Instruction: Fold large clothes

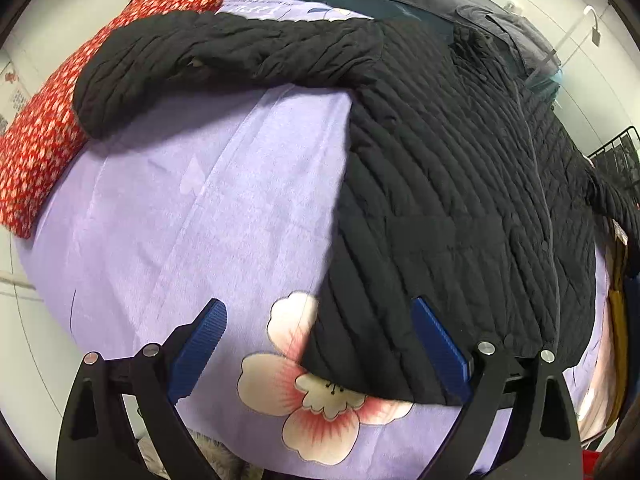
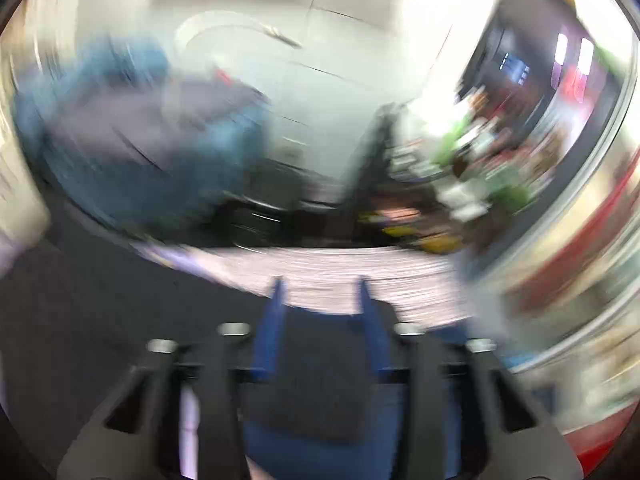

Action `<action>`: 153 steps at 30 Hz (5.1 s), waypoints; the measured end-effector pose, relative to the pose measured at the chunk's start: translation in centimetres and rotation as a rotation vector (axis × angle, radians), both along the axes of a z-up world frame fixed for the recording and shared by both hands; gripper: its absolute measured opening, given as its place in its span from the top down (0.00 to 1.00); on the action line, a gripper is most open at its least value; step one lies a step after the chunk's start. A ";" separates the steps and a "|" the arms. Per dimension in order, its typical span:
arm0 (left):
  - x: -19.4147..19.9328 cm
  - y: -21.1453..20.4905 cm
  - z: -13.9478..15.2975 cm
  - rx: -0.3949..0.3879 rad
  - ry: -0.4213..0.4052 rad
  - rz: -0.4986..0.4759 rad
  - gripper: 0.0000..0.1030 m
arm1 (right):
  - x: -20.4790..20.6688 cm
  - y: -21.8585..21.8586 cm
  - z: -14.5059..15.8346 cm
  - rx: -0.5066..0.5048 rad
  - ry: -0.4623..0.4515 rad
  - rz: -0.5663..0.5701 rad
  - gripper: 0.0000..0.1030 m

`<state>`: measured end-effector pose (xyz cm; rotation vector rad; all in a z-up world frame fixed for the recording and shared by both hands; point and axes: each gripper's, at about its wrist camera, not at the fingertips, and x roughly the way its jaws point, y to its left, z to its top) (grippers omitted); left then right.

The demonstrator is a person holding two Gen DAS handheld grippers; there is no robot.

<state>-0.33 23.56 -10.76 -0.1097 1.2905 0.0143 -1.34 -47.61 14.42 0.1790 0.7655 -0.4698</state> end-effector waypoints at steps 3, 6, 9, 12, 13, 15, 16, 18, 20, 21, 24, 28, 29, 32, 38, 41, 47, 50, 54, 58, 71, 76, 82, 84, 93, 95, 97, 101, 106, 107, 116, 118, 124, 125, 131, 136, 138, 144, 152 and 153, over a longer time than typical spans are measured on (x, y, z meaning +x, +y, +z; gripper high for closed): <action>-0.6 0.8 -1.0 -0.011 0.033 0.040 0.11 | -0.5 5.0 -4.2 0.164 -0.051 0.204 0.32; -0.8 1.9 -1.7 -0.036 0.054 0.086 0.11 | -0.5 9.7 -10.7 0.371 0.037 0.361 0.29; -0.7 2.4 -2.5 -0.027 0.081 0.102 0.11 | -2.0 12.3 -18.9 0.622 0.168 0.364 0.29; -0.5 2.4 -3.4 -0.039 0.114 0.093 0.11 | -4.0 11.9 -24.7 0.727 0.235 0.288 0.29; -0.5 2.4 -3.5 -0.058 0.117 0.091 0.11 | -4.5 11.7 -25.8 0.741 0.250 0.280 0.29; -0.3 1.9 -4.3 -0.126 0.130 0.075 0.10 | -5.5 11.5 -28.0 0.784 0.278 0.288 0.29; -0.1 1.6 -4.8 -0.149 0.137 0.067 0.09 | -5.9 11.9 -28.9 0.808 0.294 0.299 0.29; 0.2 1.0 -5.8 -0.163 0.152 0.055 0.09 | -6.5 13.0 -29.9 0.834 0.315 0.337 0.29; 0.6 -0.1 -6.9 -0.177 0.171 0.040 0.09 | -6.3 14.5 -30.7 0.793 0.347 0.370 0.29; 0.8 -0.6 -7.6 -0.191 0.181 0.039 0.09 | -6.3 14.8 -31.4 0.774 0.352 0.370 0.29; 1.2 -2.1 -9.1 -0.170 0.206 0.049 0.08 | -6.2 15.1 -32.3 0.762 0.372 0.311 0.49; 1.7 -3.4 -8.6 -0.158 0.210 -0.007 0.25 | -6.2 14.8 -32.0 0.782 0.370 0.278 0.84; 1.8 -3.5 -8.2 -0.175 0.207 -0.023 0.34 | -6.4 14.9 -31.2 0.792 0.353 0.282 0.87; 1.5 -3.7 -6.5 -0.201 0.195 -0.066 0.72 | -7.5 15.2 -28.3 0.767 0.313 0.326 0.93; -0.1 -3.8 0.2 -0.237 0.122 -0.188 0.89 | -10.3 17.2 -20.0 0.694 0.317 0.434 0.96; -1.4 -2.8 2.2 -0.197 0.140 -0.242 0.89 | -12.5 18.0 -18.6 0.652 0.384 0.451 0.96; -4.2 -1.0 -1.2 -0.109 0.246 -0.235 0.89 | -16.4 20.5 -21.6 0.606 0.586 0.464 0.96; -4.8 -0.8 -5.4 -0.068 0.306 -0.152 0.81 | -16.5 21.1 -24.8 0.593 0.634 0.410 0.94; -4.4 -0.6 -7.6 -0.040 0.314 -0.080 0.58 | -14.8 21.1 -25.5 0.590 0.661 0.363 0.82; -4.5 1.3 -5.8 0.014 0.250 -0.065 0.44 | -14.4 19.1 -22.9 0.507 0.625 0.331 0.63; 1.1 -5.0 -0.5 0.001 0.013 -0.278 0.24 | -7.0 25.6 -21.5 0.313 0.575 0.697 0.47; 2.4 -9.5 -5.2 0.068 0.122 -0.354 0.21 | -5.7 30.9 -26.3 0.216 0.696 0.788 0.47; 2.1 -9.8 -7.9 0.079 0.100 -0.361 0.10 | -5.4 32.3 -30.7 0.123 0.795 0.751 0.39; 2.5 -9.1 -8.4 0.041 0.107 -0.360 0.06 | -5.2 32.9 -31.3 0.102 0.807 0.755 0.36; 4.5 -10.8 -9.9 0.127 0.154 -0.329 0.05 | -2.4 34.8 -33.9 0.180 0.808 0.725 0.04; 4.4 -11.1 -10.0 0.139 0.149 -0.327 0.05 | -2.2 35.3 -33.9 0.158 0.821 0.708 0.04; 4.4 -11.2 -10.0 0.141 0.145 -0.325 0.05 | -1.8 35.5 -33.9 0.166 0.818 0.709 0.04; 2.7 -11.7 -9.3 0.151 0.135 -0.320 0.05 | -3.0 35.8 -34.6 0.164 0.789 0.714 0.04; 1.7 -12.5 -8.6 0.172 0.153 -0.311 0.05 | -5.9 33.8 -32.5 0.205 0.781 0.724 0.05; 1.9 -12.6 -8.4 0.174 0.153 -0.311 0.05 | -5.8 33.1 -31.7 0.221 0.766 0.721 0.05; 1.4 -13.0 -7.6 0.212 0.157 -0.283 0.05 | -4.8 20.5 -19.9 0.204 0.392 0.423 0.05; 1.5 -13.4 -7.5 0.223 0.177 -0.275 0.05 | -5.1 15.8 -16.9 0.214 0.307 0.304 0.05; 2.1 -14.3 -7.3 0.249 0.245 -0.255 0.05 | -8.9 3.7 -10.7 0.220 0.082 -0.005 0.07; 2.1 -14.6 -7.1 0.260 0.251 -0.251 0.05 | -9.2 2.4 -9.7 0.215 0.060 -0.046 0.09; 1.6 -16.6 -5.7 0.335 0.229 -0.259 0.06 | -13.5 -6.6 -8.6 0.325 -0.048 -0.317 0.32; 0.8 -18.2 -4.2 0.354 0.212 -0.275 0.06 | -15.5 -11.8 -12.1 0.602 -0.159 -0.403 0.54; 0.3 -18.8 -3.5 0.354 0.211 -0.278 0.06 | -15.9 -12.9 -12.8 0.668 -0.211 -0.414 0.54; -1.6 -18.5 -1.9 0.360 0.196 -0.283 0.06 | -14.8 -14.8 -13.7 0.762 -0.295 -0.440 0.79; -2.5 -16.7 -0.6 0.297 0.129 -0.215 0.06 | -12.5 -12.6 -8.2 0.589 -0.285 -0.345 0.96; -2.4 -16.6 -0.2 0.300 0.110 -0.216 0.06 | -11.8 -12.1 -7.2 0.561 -0.284 -0.317 0.96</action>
